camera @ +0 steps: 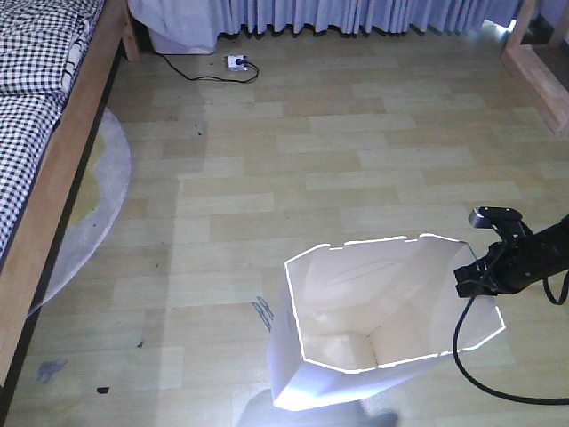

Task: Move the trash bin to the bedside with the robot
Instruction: 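Drive forward dragging the bin with the right gripper toward the bedside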

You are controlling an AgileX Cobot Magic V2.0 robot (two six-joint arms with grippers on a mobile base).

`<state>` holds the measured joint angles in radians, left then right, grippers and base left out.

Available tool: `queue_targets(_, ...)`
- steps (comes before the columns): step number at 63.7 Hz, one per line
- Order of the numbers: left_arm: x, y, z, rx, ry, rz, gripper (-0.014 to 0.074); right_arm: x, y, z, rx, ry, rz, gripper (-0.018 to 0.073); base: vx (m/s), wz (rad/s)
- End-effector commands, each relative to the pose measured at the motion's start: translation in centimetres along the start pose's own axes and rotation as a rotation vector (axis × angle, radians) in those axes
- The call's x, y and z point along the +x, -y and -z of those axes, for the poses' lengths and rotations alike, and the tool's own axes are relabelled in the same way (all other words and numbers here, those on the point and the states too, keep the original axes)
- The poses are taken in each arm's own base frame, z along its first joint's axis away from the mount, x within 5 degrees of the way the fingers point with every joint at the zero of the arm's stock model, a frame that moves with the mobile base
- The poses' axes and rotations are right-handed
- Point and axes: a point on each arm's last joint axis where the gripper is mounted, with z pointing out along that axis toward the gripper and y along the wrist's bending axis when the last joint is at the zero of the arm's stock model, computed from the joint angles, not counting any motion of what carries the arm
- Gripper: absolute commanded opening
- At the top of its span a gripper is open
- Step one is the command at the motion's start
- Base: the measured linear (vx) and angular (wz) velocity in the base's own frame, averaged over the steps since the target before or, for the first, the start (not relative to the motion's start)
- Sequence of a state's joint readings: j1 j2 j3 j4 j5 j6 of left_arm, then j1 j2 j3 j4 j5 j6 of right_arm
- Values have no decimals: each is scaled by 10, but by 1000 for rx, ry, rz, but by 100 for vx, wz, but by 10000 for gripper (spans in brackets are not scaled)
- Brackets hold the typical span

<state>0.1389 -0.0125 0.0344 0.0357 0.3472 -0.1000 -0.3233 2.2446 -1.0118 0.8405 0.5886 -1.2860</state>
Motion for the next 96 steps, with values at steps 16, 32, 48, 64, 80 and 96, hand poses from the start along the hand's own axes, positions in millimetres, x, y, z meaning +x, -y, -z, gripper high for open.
queue_targets(16,-5,1,1,11,76,6,-6,-15,-19,24,-135,64,-34,-5,22,12)
queue_targets(32,-5,1,1,11,76,6,-6,-15,-19,24,-135,64,-34,-5,21,11)
queue_targets(48,-5,1,1,11,76,6,-6,-15,-19,24,-135,64,-34,-5,22,6)
queue_targets(64,-5,1,1,11,76,6,-6,-15,-19,24,-135,64,-34,-5,27,2)
queue_targets(80,-5,1,1,11,76,6,-6,-15,-18,24,-131,65,-34,-5,30,-2)
queue_targets(96,-5,1,1,11,76,6,-6,-15,-18,24,-132,65,-34,-5,29,-2)
